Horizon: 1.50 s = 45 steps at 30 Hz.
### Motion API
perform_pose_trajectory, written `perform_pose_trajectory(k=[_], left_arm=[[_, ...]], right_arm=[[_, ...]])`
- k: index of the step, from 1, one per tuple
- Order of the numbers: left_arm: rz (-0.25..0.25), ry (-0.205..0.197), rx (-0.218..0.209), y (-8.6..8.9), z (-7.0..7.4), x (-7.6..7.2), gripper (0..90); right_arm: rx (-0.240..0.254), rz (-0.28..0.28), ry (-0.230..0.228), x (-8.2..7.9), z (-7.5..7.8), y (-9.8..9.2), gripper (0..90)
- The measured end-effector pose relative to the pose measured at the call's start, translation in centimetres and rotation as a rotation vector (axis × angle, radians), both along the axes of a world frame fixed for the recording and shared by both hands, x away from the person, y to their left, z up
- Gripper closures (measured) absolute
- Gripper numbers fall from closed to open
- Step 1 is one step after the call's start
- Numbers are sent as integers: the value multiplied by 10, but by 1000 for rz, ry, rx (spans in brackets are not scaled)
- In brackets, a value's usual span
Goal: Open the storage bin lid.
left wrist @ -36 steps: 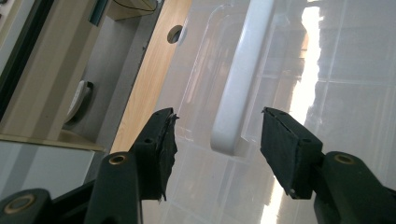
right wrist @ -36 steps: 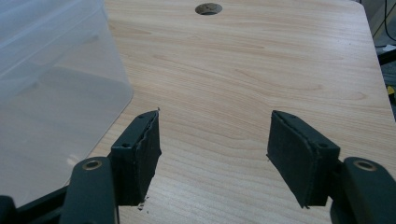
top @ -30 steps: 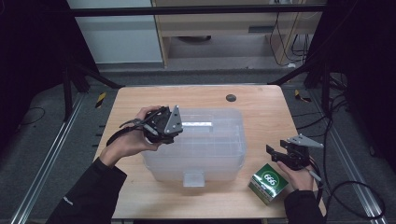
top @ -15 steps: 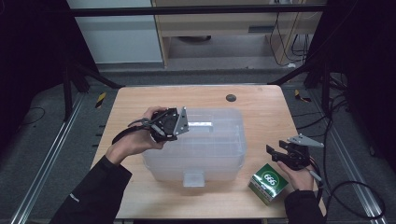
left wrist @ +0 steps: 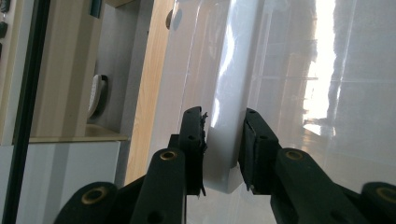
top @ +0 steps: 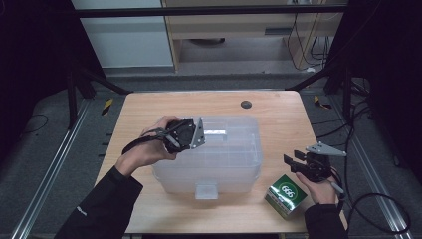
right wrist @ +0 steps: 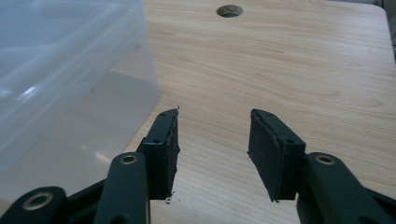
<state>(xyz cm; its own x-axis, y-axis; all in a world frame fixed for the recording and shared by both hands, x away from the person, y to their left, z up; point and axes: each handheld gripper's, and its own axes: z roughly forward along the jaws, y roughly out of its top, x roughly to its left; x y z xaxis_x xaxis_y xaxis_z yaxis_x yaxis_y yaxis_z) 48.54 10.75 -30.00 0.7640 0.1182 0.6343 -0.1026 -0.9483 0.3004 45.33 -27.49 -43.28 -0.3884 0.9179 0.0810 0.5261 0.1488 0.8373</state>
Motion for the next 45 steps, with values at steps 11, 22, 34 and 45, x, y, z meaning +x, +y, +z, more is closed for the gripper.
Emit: perform_pose_trajectory(k=[11, 22, 34, 45], left_arm=[[1, -32, 19, -2, 0, -2, 727], [16, -27, 17, -3, 2, 1, 723], [35, -38, -9, -2, 5, 5, 717], [71, -92, -24, -4, 10, 11, 707]], right_arm=[[4, 82, 17, -12, 17, 19, 666], [12, 159, 37, -19, 22, 36, 802], [21, 194, 43, -21, 20, 41, 900], [33, 218, 40, -24, 22, 46, 899]])
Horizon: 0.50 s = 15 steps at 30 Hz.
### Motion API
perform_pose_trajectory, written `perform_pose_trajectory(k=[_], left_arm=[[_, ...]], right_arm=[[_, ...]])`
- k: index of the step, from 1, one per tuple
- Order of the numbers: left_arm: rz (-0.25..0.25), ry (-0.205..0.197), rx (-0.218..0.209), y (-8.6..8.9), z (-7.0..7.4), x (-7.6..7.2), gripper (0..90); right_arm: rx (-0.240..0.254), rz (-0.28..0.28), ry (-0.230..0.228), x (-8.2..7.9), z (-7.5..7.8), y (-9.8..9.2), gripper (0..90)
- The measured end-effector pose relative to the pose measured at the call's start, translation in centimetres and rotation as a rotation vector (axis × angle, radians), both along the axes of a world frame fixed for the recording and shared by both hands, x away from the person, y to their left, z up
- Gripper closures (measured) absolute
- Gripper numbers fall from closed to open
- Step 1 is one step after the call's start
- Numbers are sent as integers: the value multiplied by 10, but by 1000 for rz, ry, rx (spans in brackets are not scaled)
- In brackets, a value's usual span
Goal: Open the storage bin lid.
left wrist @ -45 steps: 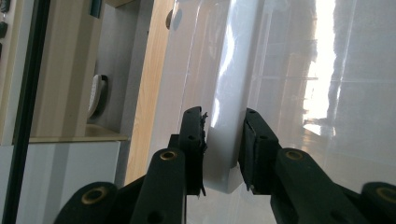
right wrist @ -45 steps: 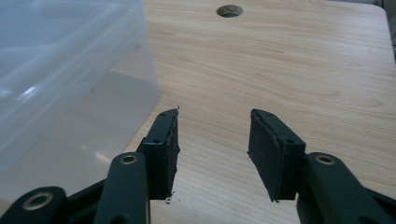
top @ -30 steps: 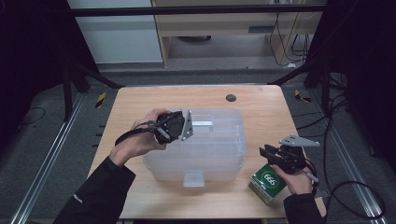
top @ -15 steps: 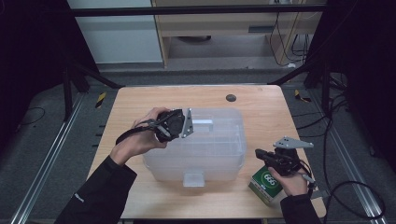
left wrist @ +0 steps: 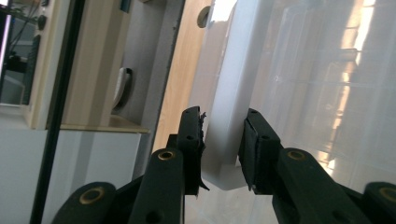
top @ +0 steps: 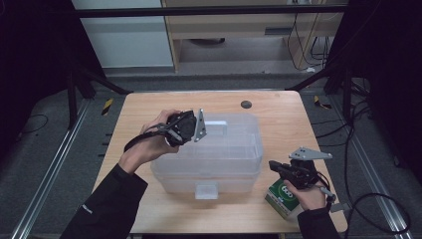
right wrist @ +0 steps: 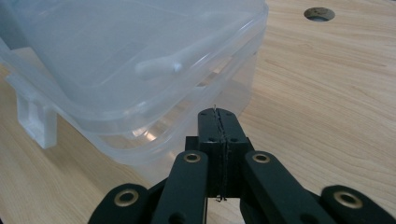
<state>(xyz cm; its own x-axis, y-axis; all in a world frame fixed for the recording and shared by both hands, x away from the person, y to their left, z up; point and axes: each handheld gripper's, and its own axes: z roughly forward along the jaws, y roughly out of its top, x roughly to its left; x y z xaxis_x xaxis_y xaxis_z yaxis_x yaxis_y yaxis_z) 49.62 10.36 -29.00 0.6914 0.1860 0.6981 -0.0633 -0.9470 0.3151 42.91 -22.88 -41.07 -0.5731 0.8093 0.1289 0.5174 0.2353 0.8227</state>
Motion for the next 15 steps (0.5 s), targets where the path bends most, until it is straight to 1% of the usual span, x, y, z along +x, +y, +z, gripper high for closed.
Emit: perform_pose_trajectory(k=[1, 2, 6, 9, 13, 15], left_arm=[[2, -5, 1, 0, 1, 1, 706], [8, -9, 12, 0, 2, 2, 705], [26, -21, -3, 0, 5, 7, 699], [35, -28, -26, 0, 6, 11, 695], [44, -32, -37, 0, 7, 15, 692], [61, -33, -61, 0, 8, 19, 689]], right_arm=[[-1, -1, -3, 0, 0, 0, 899], [2, 0, 1, 0, -1, 0, 899], [11, 3, 12, 1, -2, 0, 899], [15, 11, 9, 1, -3, 1, 899], [25, 16, 11, 1, -2, 2, 900], [29, 22, 10, 0, -2, 4, 900]])
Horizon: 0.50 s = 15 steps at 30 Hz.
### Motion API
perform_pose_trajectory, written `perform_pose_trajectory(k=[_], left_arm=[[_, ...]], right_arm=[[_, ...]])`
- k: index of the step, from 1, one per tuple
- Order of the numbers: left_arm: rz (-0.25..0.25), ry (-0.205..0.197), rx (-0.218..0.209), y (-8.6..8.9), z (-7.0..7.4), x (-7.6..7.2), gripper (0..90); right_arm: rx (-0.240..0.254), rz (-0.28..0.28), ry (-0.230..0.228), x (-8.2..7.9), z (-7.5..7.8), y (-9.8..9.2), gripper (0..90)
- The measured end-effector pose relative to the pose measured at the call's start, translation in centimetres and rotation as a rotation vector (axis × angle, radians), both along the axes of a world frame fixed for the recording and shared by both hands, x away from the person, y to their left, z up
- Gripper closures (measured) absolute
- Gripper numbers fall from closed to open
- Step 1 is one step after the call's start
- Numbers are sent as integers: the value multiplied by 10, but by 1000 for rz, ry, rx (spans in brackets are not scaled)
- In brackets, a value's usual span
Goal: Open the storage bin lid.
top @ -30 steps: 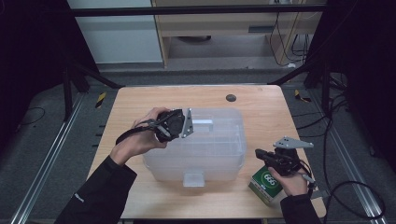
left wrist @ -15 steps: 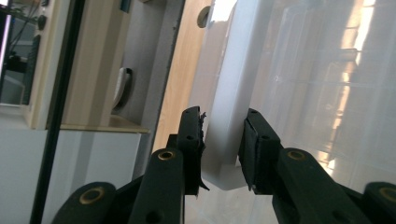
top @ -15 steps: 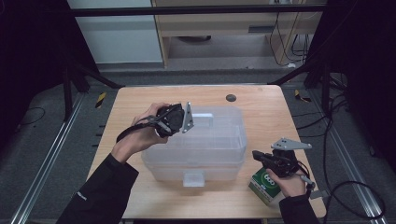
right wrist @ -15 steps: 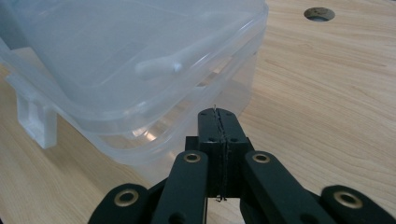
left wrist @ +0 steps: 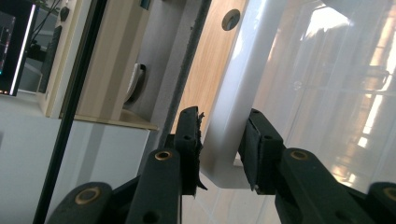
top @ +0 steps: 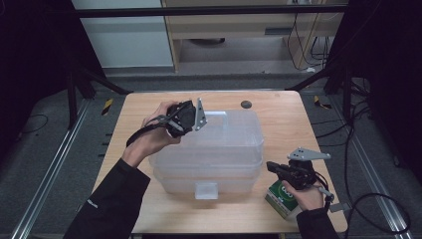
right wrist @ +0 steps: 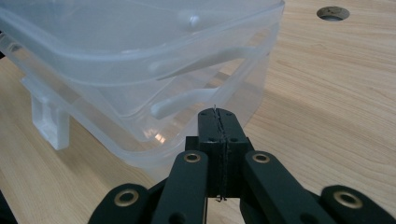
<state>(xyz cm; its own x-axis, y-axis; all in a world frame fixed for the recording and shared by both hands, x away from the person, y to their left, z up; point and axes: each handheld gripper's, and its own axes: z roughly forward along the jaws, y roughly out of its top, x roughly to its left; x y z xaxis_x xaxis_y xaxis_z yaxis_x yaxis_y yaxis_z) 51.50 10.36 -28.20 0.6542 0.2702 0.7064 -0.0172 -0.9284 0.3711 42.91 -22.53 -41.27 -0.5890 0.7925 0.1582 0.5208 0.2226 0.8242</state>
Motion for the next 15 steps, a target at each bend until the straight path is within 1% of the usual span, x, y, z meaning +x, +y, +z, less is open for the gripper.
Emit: perform_pose_trajectory(k=[2, 5, 8, 11, 12, 13, 15], left_arm=[[4, 0, -5, 0, 1, 2, 688], [13, 8, -27, 1, 3, 8, 684], [19, 8, -31, 1, 4, 11, 683], [26, 13, -40, 1, 4, 14, 681], [26, 13, -40, 1, 4, 14, 679], [26, 19, -45, 2, 5, 16, 679], [25, 28, -51, 2, 6, 17, 676]], right_arm=[[2, 3, -4, 0, 0, 1, 899], [18, 10, -12, 0, 1, 3, 900], [25, 15, -30, -1, 1, 6, 900], [47, 24, -46, -1, 4, 9, 900], [47, 24, -46, -1, 4, 9, 900], [67, 27, -57, -1, 6, 11, 900], [88, 32, -69, -1, 9, 12, 900]])
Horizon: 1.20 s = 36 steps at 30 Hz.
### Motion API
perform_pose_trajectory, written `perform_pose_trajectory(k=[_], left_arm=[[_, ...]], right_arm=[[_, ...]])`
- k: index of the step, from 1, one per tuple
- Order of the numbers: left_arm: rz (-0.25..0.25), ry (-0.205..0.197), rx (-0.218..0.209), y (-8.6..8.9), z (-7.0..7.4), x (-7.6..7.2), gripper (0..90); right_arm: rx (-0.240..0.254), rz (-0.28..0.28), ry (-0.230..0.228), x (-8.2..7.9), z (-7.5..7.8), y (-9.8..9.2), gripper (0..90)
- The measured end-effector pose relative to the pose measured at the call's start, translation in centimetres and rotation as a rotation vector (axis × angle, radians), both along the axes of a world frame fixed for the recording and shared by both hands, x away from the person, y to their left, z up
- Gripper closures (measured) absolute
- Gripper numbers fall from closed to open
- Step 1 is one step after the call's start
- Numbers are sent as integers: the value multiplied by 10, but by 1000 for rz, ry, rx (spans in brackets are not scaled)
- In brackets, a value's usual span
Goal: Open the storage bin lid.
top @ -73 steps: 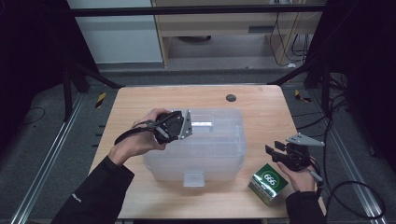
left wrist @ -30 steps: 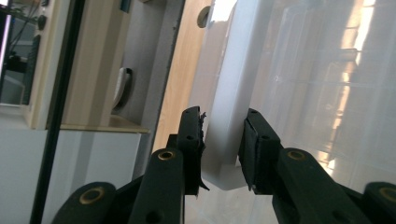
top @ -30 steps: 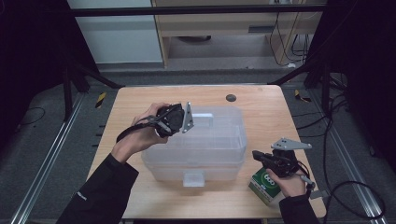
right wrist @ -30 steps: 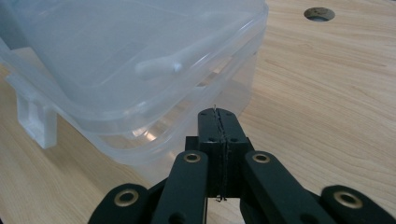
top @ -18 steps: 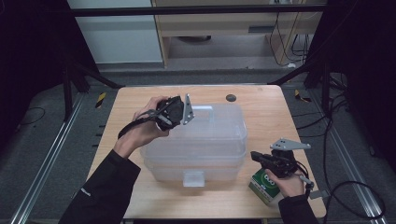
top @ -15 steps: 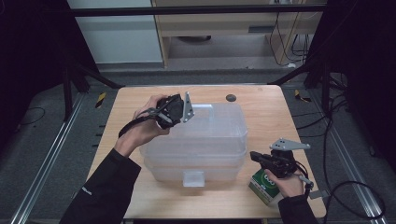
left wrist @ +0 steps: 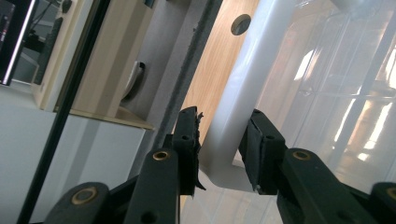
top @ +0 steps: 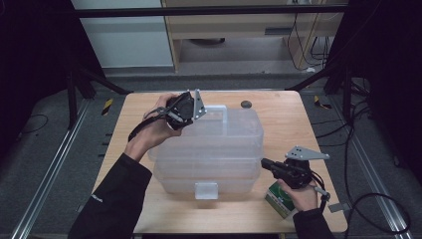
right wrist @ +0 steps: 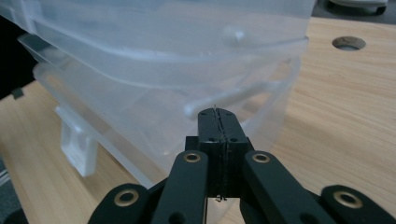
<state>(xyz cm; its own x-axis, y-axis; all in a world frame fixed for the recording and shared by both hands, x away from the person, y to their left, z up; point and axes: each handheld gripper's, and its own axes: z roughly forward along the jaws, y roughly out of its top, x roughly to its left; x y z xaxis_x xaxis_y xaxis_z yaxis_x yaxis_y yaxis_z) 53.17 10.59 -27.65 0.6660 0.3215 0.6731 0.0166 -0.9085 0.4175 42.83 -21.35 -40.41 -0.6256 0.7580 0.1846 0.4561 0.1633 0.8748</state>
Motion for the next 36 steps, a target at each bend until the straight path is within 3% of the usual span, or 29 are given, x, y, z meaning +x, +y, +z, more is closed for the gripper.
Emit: perform_pose_trajectory(k=[5, 11, 15, 17, 18, 19, 21, 26, 27, 28, 31, 32, 34, 35, 36], left_arm=[[-7, 9, -19, 1, -1, 1, 674], [-7, 11, -25, 2, -1, -1, 643], [-12, 39, -92, 10, 2, -7, 573], [-14, 44, -104, 12, 2, -9, 538], [-24, 60, -156, 19, 5, -12, 519], [-24, 60, -156, 19, 5, -12, 504], [-26, 74, -208, 28, 7, -17, 484], [-14, 100, -286, 43, 10, -23, 466], [-14, 100, -286, 43, 10, -23, 462], [-6, 103, -319, 49, 10, -26, 460], [7, 98, -356, 54, 10, -28, 459], [20, 94, -404, 60, 10, -31, 459], [41, 90, -450, 68, 10, -34, 458], [41, 90, -450, 68, 10, -34, 458], [60, 70, -484, 76, 10, -37, 464]], right_arm=[[46, 7, -29, -1, 6, 1, 900], [41, 6, -27, -1, 7, 2, 900], [31, 12, -20, 0, 6, 3, 900], [30, 13, -18, 0, 6, 2, 900], [28, 13, -18, 0, 6, 2, 900], [28, 13, -18, 0, 6, 2, 900], [25, 12, -16, 0, 5, 3, 900], [21, 13, -15, 0, 5, 4, 900], [21, 13, -15, 0, 5, 4, 900], [18, 12, -14, 0, 5, 4, 900], [19, 13, -12, 0, 5, 4, 900], [17, 13, -11, 0, 5, 4, 900], [14, 15, -9, 1, 5, 4, 900], [15, 17, -7, 1, 5, 4, 900], [17, 16, -4, 1, 5, 4, 900]])
